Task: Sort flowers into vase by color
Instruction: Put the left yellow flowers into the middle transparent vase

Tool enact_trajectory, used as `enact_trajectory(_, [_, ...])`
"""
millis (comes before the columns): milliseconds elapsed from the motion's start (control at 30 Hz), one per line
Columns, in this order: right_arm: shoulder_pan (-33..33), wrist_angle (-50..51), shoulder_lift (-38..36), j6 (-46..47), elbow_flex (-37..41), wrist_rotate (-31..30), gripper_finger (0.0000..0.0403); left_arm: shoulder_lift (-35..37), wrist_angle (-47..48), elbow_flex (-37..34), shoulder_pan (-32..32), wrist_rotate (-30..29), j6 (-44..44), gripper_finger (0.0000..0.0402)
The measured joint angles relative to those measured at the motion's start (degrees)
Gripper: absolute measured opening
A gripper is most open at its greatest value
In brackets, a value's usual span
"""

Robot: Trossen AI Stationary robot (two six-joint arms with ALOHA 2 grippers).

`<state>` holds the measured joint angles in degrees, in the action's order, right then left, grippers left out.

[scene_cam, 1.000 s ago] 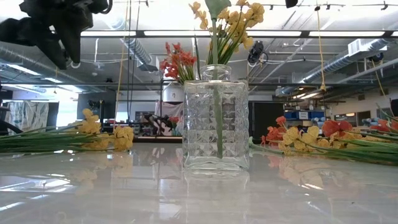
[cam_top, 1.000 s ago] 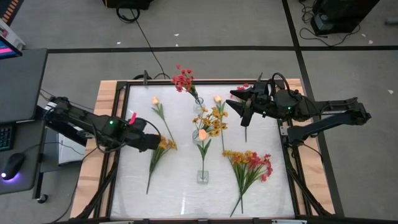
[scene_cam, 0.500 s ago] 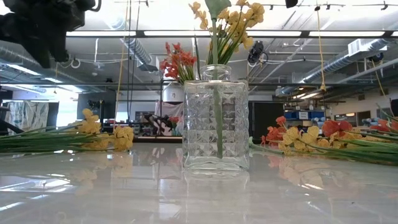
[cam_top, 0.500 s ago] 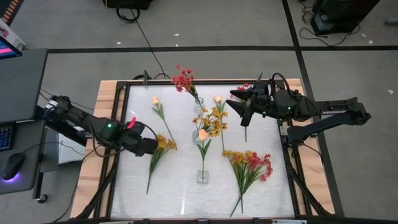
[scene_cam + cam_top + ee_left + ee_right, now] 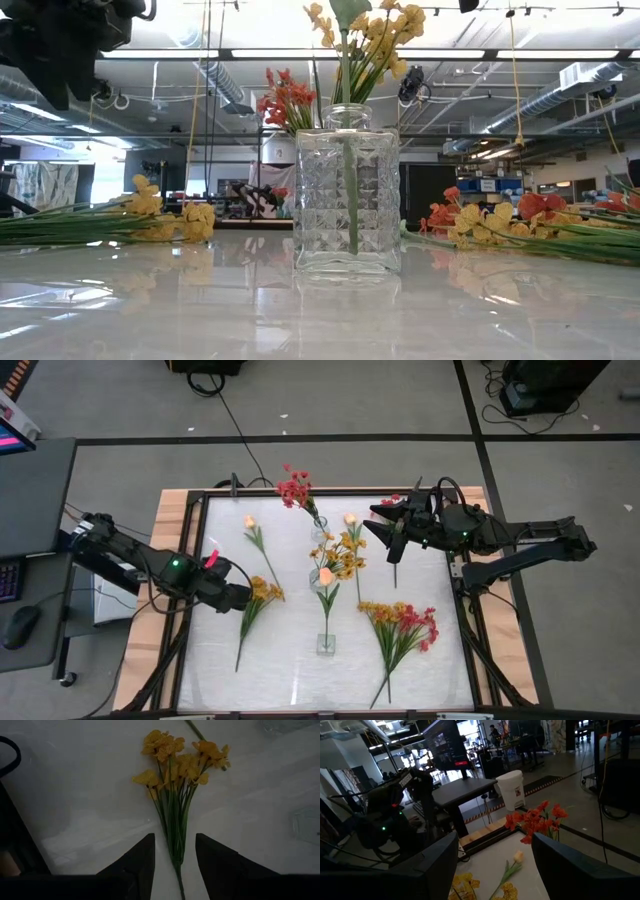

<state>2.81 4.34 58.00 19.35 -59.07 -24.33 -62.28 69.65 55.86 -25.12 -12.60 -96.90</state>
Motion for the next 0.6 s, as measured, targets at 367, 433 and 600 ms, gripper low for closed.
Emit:
enact_trajectory(367, [0.00,0.00,0.00,-0.02,0.00,0.00,0.0261,-2.86,0.44,0.00,0.02,-0.16,0.48,0.0146])
enact_trajectory(433, [0.00,0.02,0.00,-0.02,0.00,0.01,0.0261,-4.11,0.39,0.00,0.02,-0.17,0.50,0.0147])
enact_trajectory(600, [0.00,0.02,0.01,-0.02,0.00,0.00,0.0261,-7.54,-0.53,-0.02,0.02,-0.15,1.92,0.0172])
